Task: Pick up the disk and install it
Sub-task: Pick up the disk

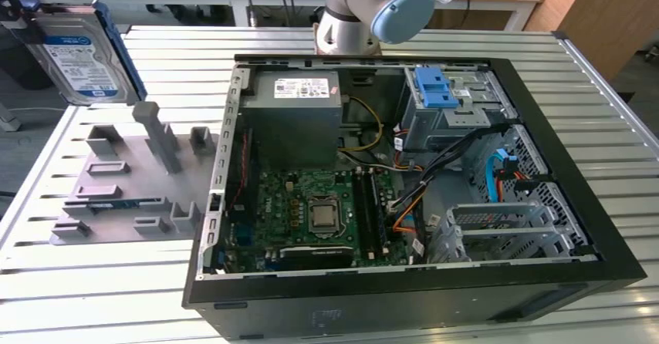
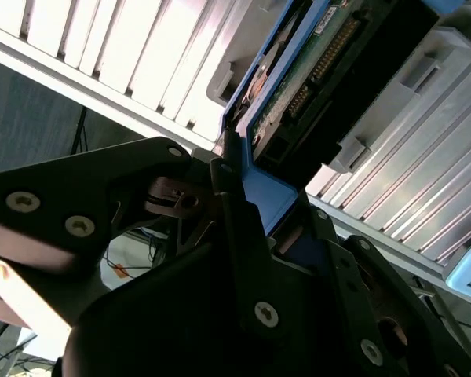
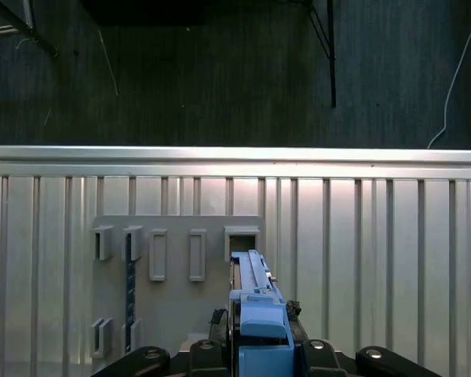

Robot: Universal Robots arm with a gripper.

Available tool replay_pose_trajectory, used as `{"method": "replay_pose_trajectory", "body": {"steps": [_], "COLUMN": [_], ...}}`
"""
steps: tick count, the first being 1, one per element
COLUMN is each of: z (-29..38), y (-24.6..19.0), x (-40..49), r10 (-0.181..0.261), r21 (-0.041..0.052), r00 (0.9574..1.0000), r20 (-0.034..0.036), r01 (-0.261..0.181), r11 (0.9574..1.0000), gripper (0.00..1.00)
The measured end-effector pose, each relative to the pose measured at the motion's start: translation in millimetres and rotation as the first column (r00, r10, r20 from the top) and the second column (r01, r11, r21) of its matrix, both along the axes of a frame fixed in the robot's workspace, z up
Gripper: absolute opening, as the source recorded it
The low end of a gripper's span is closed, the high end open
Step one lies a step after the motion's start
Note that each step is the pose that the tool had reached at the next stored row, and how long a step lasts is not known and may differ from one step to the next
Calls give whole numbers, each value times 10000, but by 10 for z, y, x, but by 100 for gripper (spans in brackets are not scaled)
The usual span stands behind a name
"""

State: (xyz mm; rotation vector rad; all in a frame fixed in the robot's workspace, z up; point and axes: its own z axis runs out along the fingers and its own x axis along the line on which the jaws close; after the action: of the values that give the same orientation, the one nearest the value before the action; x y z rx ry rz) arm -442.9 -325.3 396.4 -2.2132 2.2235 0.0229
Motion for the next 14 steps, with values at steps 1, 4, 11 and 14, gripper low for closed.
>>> {"method": "replay_pose_trajectory", "body": {"steps": [1,4,11,14], "z": [9,35,97,123], "y": [0,0,0,0], "x": [0,0,0,0], "r10": [0,0,0,0], "r21": [0,0,0,0], "r00": [10000,10000,10000,10000], "r20": [1,0,0,0], "r01": [0,0,0,0], "r11": [10000,10000,10000,10000], "gripper": [36,36,36,36]}}
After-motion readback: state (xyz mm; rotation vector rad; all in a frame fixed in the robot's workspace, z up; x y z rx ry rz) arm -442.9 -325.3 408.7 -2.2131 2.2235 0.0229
